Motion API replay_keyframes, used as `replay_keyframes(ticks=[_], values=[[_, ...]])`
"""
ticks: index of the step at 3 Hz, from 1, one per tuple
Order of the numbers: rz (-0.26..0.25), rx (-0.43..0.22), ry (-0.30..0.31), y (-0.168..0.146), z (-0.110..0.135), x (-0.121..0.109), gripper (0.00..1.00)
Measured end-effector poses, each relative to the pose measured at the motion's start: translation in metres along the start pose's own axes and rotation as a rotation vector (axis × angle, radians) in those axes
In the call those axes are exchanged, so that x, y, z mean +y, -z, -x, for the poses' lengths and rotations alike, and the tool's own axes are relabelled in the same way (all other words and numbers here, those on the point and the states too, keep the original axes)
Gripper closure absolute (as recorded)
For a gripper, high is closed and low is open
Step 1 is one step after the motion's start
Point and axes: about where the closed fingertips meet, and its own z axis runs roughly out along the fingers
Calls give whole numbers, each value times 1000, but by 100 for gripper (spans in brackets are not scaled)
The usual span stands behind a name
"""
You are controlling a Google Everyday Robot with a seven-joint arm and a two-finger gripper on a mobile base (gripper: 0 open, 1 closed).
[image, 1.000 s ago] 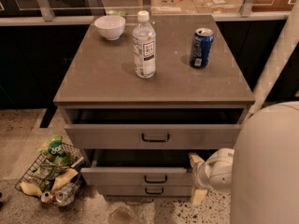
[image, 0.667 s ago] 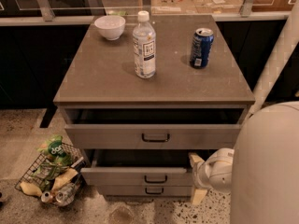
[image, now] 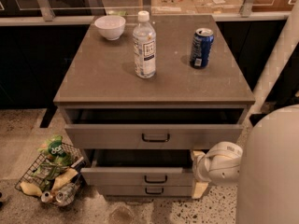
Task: Open middle drawer
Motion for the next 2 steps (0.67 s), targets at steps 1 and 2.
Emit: replay_keyframes(ticks=[1,2], values=[[2,-1,-1,-1,0,1,18],[3,-2,0,-1,1,1,41]])
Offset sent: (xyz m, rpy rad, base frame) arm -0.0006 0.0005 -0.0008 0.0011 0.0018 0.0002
